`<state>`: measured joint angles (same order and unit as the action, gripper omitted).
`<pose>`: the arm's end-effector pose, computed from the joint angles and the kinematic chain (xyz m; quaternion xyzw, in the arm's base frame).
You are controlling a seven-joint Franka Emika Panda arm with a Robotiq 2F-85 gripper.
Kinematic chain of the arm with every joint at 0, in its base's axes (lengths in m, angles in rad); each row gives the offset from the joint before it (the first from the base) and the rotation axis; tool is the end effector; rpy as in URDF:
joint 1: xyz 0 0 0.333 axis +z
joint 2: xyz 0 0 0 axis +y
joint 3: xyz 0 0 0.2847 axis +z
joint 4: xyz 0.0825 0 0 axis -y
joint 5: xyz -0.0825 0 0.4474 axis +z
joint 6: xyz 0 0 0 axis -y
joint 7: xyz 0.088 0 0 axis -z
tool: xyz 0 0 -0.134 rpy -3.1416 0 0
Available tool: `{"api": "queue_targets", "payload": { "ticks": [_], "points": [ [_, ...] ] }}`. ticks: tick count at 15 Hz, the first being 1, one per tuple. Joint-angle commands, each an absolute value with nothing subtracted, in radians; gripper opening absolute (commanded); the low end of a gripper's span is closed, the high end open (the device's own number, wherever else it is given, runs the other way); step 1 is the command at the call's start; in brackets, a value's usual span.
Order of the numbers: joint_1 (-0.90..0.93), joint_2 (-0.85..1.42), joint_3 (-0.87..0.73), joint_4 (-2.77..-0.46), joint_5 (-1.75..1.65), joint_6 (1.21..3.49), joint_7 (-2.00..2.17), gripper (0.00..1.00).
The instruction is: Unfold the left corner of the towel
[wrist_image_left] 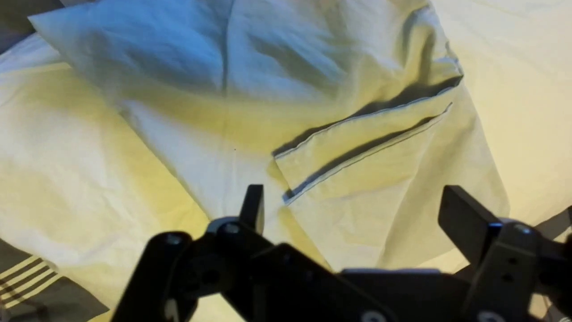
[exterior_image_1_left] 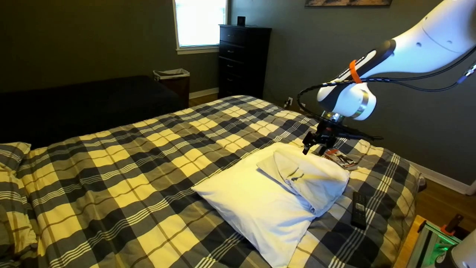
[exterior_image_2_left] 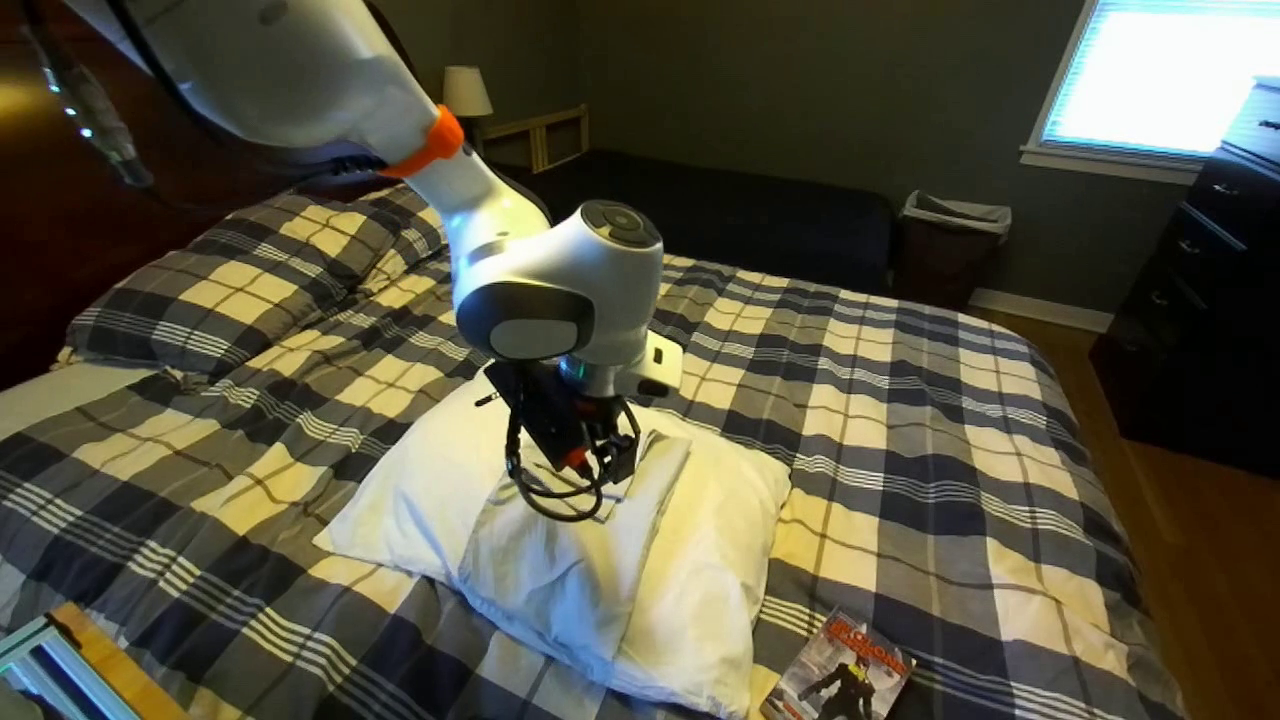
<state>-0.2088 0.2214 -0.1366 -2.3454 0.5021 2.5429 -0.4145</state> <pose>0.5080 -0.1860 0.1272 -0.9774 0.1716 -0.0385 0.1173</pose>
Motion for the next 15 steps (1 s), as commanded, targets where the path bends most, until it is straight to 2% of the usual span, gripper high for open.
{"api": "queue_targets", "payload": {
  "ticks": [1, 15],
  "points": [
    [-0.287, 0.361, -0.064, -2.239, 0.629, 2.537, -0.532, 1.00],
    [-0.476, 0.648, 0.104, -1.999, 0.680, 2.503, -0.591, 1.00]
  ]
}}
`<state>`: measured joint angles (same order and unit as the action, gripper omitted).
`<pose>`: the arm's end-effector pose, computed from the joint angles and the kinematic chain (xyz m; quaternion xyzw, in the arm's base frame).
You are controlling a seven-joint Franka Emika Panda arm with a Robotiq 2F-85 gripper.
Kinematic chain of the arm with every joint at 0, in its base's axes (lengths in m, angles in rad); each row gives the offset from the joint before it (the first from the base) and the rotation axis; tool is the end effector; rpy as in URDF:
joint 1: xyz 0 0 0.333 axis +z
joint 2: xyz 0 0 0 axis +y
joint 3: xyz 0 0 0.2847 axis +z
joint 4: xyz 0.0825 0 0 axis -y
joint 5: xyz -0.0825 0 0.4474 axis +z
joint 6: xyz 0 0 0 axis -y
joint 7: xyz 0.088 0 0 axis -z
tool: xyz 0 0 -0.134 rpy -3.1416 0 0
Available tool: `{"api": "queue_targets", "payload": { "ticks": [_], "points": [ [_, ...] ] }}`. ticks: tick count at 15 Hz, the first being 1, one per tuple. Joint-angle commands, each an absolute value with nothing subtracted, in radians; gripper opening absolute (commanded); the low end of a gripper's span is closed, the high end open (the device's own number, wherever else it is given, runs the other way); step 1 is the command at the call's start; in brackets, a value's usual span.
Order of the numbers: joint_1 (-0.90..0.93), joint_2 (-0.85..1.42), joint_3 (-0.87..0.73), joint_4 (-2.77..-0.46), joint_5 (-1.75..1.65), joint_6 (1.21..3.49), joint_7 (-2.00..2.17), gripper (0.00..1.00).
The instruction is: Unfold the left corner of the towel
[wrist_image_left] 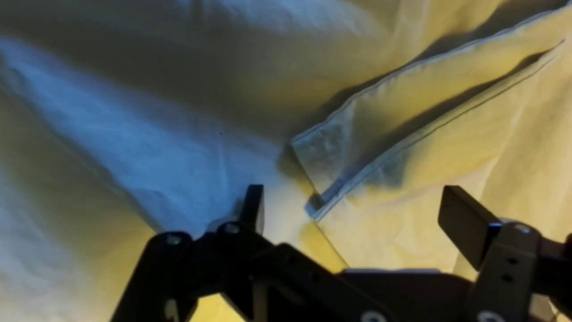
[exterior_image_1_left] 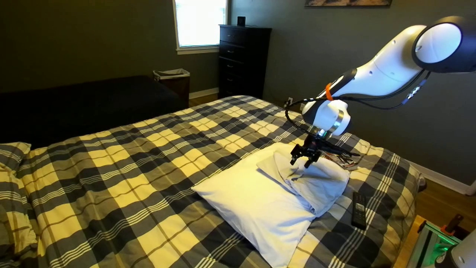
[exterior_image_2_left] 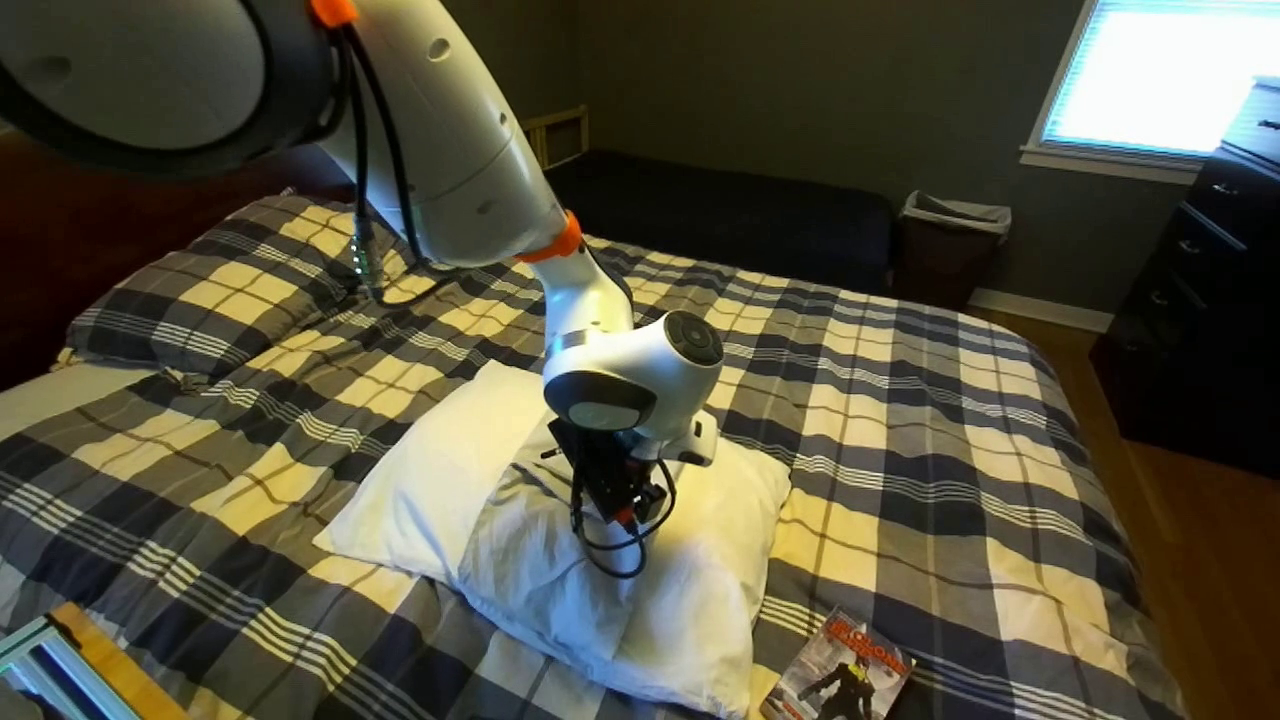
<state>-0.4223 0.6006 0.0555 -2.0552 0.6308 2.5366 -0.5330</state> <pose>0.5467 -0.2032 0.0216 -0.9641 0.1894 -0.0230 0.1845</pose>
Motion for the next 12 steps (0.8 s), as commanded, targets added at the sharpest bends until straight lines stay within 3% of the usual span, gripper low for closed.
{"api": "queue_targets", "payload": {
  "ticks": [1, 3, 5, 6, 8, 12],
  "points": [
    [-0.484, 0.655, 0.114, -1.991, 0.691, 2.502, -0.601, 0.99],
    [-0.495, 0.668, 0.125, -1.975, 0.706, 2.487, -0.617, 0.97],
    [-0.505, 0.675, 0.133, -1.962, 0.728, 2.459, -0.636, 0.83],
    [-0.507, 0.674, 0.133, -1.959, 0.741, 2.445, -0.647, 0.70],
    [-0.507, 0.667, 0.127, -1.958, 0.766, 2.414, -0.667, 0.59],
    [-0.495, 0.662, 0.106, -1.950, 0.811, 2.379, -0.698, 0.28]
  ]
}}
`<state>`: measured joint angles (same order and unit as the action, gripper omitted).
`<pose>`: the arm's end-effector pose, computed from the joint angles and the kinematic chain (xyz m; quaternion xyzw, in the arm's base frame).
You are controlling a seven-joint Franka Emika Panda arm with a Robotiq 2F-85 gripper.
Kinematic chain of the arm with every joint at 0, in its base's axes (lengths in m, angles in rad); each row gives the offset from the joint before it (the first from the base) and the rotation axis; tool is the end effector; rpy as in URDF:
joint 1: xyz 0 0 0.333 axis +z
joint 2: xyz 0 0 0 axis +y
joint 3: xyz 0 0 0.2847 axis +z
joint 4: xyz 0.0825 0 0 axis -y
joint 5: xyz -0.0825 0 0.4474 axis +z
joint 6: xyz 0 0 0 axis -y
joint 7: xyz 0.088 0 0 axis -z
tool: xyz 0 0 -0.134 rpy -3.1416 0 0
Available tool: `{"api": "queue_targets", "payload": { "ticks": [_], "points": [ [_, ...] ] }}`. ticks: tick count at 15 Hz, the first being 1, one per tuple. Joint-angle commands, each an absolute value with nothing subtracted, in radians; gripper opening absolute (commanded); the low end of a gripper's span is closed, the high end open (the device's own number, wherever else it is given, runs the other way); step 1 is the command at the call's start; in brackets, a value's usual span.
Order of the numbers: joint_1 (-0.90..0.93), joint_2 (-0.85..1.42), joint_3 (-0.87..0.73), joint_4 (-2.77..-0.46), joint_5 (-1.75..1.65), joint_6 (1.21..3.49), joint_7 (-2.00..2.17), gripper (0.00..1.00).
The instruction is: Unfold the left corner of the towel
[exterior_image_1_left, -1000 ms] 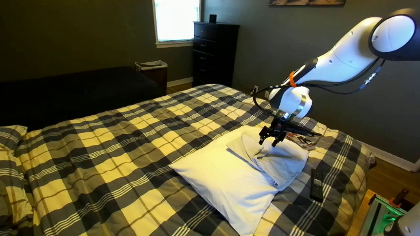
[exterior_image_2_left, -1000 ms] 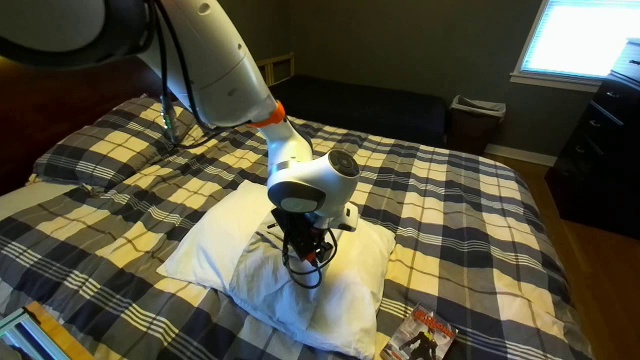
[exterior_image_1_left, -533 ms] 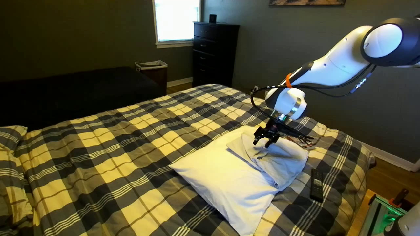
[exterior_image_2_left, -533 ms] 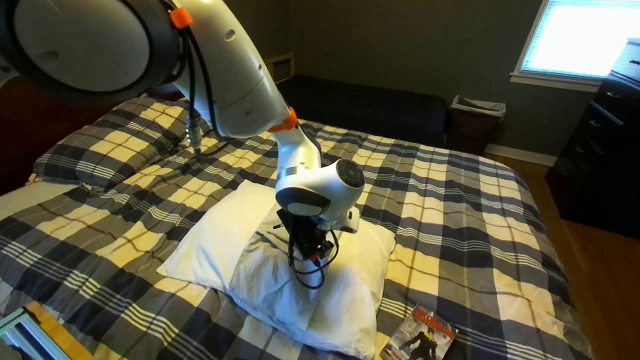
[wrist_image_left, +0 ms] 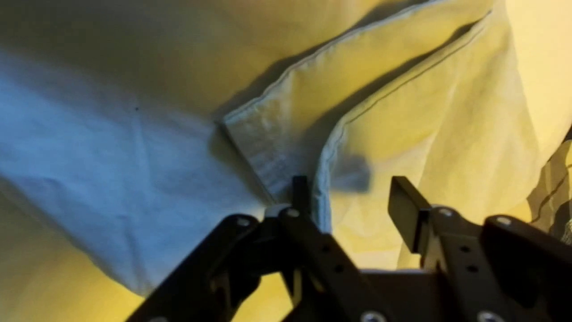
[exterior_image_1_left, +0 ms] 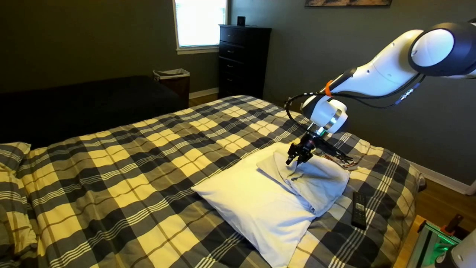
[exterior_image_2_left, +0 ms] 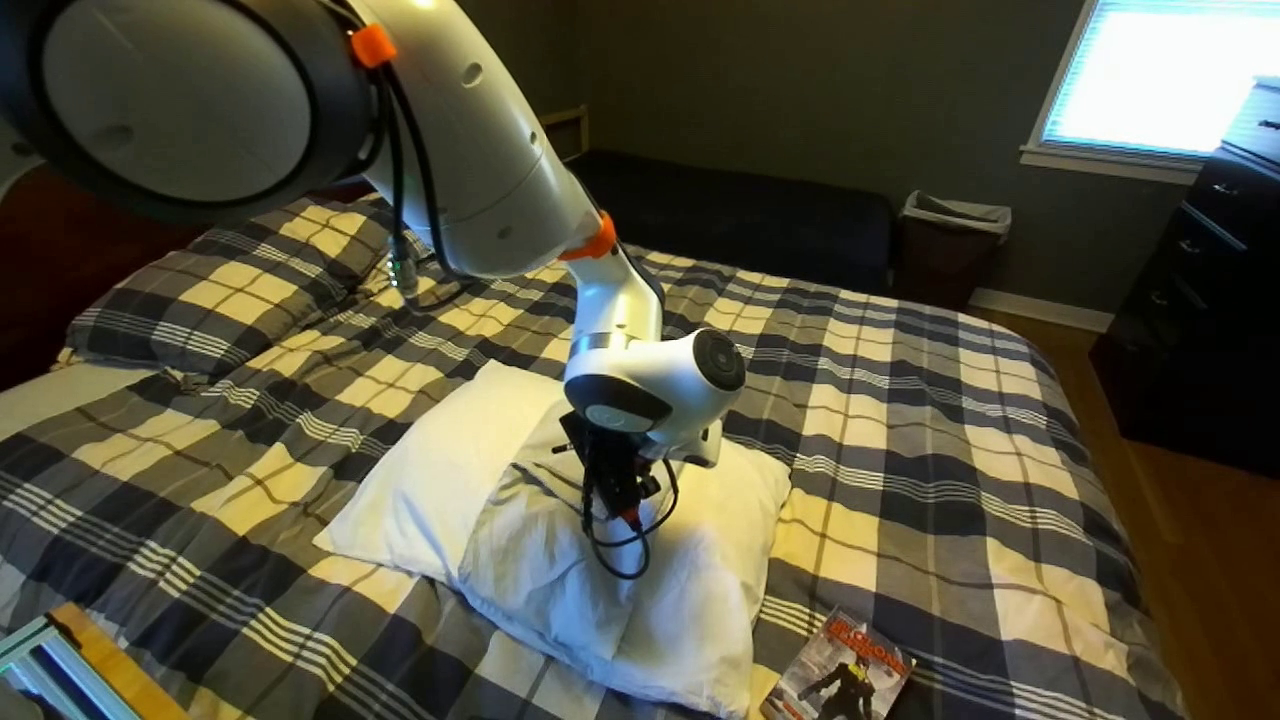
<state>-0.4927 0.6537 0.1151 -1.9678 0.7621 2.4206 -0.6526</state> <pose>0.5655 -0.1992 0.0196 -0.9458 0.1817 -0.0369 0.2665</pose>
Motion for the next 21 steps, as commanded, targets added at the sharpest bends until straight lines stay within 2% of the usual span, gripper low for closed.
{"api": "queue_targets", "payload": {
  "ticks": [1, 4, 21],
  "points": [
    [-0.492, 0.659, 0.102, -1.951, 0.820, 2.373, -0.703, 0.19],
    [-0.483, 0.645, 0.095, -1.957, 0.846, 2.362, -0.723, 0.00],
    [-0.360, 0.659, 0.080, -1.824, 0.853, 2.223, -0.709, 0.01]
  ]
}}
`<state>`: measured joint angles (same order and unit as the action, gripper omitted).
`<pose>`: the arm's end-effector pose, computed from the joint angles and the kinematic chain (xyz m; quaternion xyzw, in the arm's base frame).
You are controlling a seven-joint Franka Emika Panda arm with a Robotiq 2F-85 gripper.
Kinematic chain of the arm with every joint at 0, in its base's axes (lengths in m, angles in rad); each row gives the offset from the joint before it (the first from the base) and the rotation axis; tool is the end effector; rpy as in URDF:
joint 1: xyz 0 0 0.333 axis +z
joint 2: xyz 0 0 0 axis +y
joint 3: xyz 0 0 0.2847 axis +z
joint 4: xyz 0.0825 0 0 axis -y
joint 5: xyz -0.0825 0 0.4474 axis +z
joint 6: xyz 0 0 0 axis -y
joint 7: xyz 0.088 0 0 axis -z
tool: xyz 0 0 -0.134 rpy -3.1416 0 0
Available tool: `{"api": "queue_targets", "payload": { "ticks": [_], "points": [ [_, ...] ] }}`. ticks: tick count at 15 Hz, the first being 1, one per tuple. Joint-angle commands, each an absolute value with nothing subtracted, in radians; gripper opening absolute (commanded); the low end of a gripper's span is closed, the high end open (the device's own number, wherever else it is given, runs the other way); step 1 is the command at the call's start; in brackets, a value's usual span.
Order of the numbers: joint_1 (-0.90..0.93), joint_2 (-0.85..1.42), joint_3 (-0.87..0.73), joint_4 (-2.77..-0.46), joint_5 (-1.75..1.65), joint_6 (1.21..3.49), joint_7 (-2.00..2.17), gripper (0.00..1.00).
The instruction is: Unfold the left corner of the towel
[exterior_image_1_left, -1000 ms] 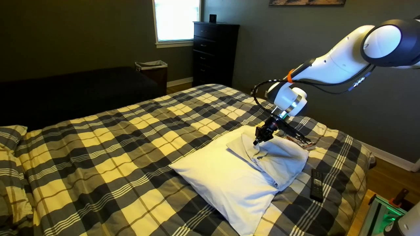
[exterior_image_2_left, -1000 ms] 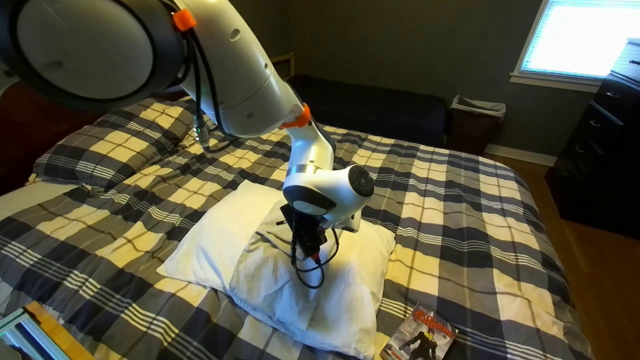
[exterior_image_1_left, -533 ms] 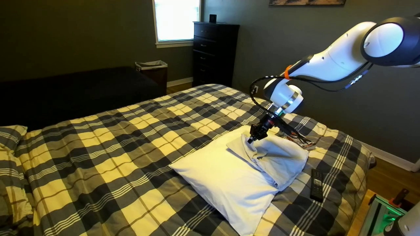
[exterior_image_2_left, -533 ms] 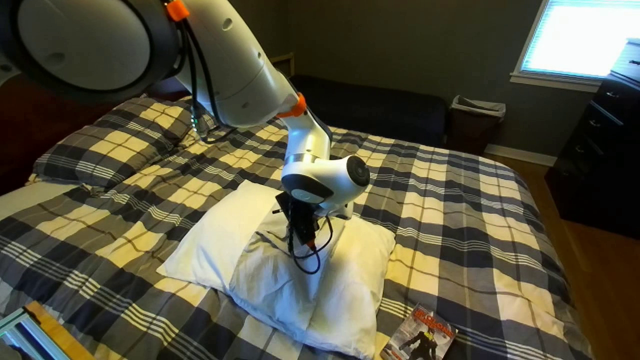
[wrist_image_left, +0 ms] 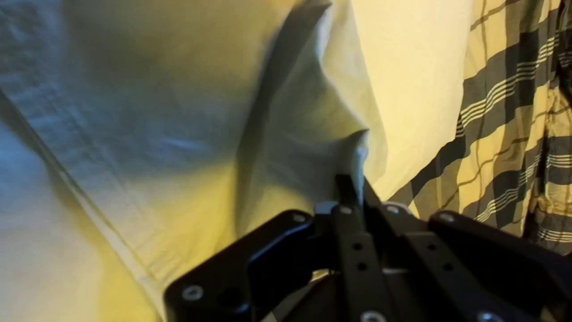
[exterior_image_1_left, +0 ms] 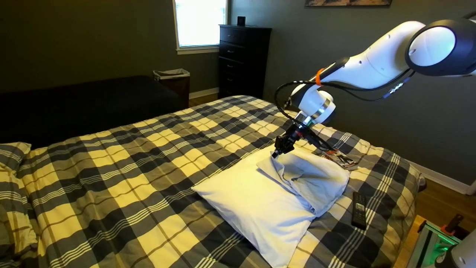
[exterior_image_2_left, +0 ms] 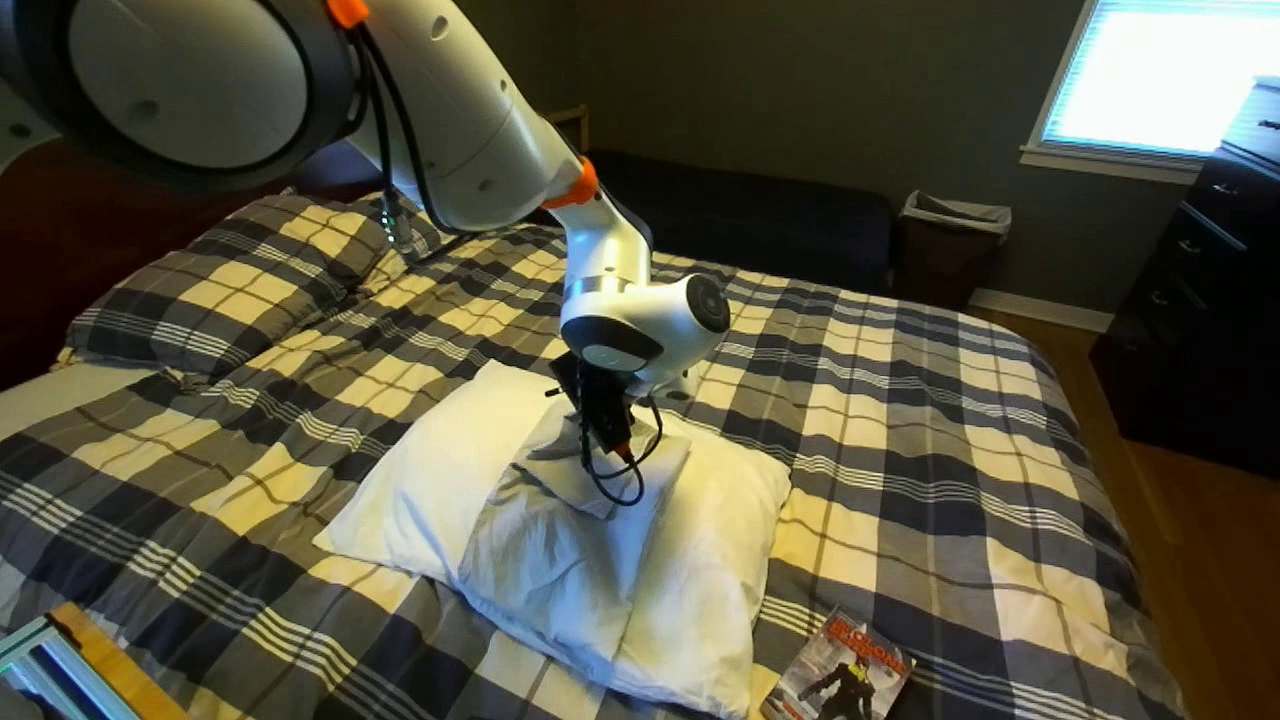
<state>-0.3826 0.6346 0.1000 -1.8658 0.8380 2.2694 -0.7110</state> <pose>0.6229 -0.1416 0.0667 -0.9395 0.1036 -0.0499 0.3227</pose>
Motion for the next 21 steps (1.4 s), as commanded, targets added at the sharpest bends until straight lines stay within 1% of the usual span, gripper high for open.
{"api": "queue_targets", "payload": {
  "ticks": [1, 14, 15, 16, 17, 20, 21],
  "points": [
    [-0.357, 0.661, 0.079, -1.816, 0.852, 2.216, -0.708, 0.01],
    [-0.337, 0.730, 0.080, -1.733, 0.859, 2.180, -0.669, 0.01],
    [-0.338, 0.733, 0.082, -1.730, 0.860, 2.176, -0.667, 0.29],
    [-0.340, 0.733, 0.084, -1.728, 0.860, 2.172, -0.669, 0.30],
    [-0.342, 0.733, 0.087, -1.727, 0.866, 2.170, -0.671, 0.36],
    [-0.345, 0.732, 0.090, -1.725, 0.883, 2.160, -0.676, 0.58],
    [-0.345, 0.731, 0.090, -1.726, 0.890, 2.158, -0.678, 0.67]
  ]
}}
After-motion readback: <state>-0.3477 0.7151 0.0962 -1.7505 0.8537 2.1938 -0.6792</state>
